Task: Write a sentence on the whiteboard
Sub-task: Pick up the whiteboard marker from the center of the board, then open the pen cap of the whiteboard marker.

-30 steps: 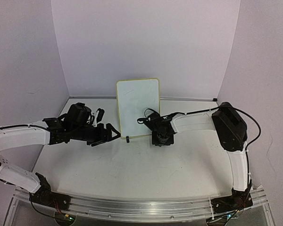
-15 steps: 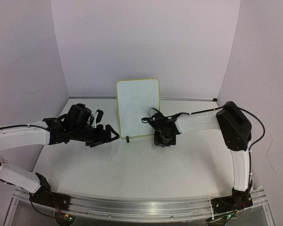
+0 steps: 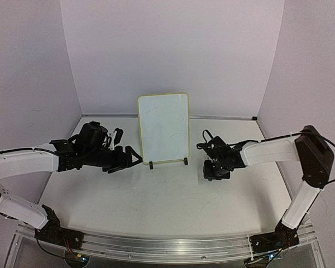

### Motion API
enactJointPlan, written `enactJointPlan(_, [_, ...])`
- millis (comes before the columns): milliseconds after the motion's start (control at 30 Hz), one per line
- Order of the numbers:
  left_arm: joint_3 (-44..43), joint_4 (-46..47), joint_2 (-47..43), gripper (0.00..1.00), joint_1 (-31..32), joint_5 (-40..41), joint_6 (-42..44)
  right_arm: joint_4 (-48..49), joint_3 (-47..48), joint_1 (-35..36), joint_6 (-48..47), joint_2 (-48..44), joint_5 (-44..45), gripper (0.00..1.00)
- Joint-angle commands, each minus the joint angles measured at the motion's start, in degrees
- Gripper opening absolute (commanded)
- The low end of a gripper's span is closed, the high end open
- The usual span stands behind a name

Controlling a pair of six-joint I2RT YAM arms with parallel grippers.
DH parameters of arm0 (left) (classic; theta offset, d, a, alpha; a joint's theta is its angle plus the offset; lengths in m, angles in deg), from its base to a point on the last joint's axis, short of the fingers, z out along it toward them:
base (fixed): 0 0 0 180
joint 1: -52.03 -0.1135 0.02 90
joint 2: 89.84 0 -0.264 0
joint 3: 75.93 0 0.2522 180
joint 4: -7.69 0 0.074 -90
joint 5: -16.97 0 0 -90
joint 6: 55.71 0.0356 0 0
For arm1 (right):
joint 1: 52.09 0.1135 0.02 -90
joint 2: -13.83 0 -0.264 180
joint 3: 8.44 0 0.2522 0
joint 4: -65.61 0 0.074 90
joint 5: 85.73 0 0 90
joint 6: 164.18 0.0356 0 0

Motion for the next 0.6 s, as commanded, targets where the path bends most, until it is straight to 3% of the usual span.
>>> enactJointPlan(0, [-2.7,5.4,-0.1,0.83,0.0,-3.6,1.8,4.2,-6.5,1.4,-8.1,-13.2,-2.0,0.0])
enactJointPlan(267, [-5.1,13.0,2.4,0.83,1.2,-10.6,1.1,10.5,-10.9,7.1,-12.8,-28.7,-10.7,0.0])
enactJointPlan(567, [-7.8,20.3,3.4,0.83,3.8,-13.9,-0.3,11.1,1.6,14.1,-17.3,-20.8,-13.7,0.0])
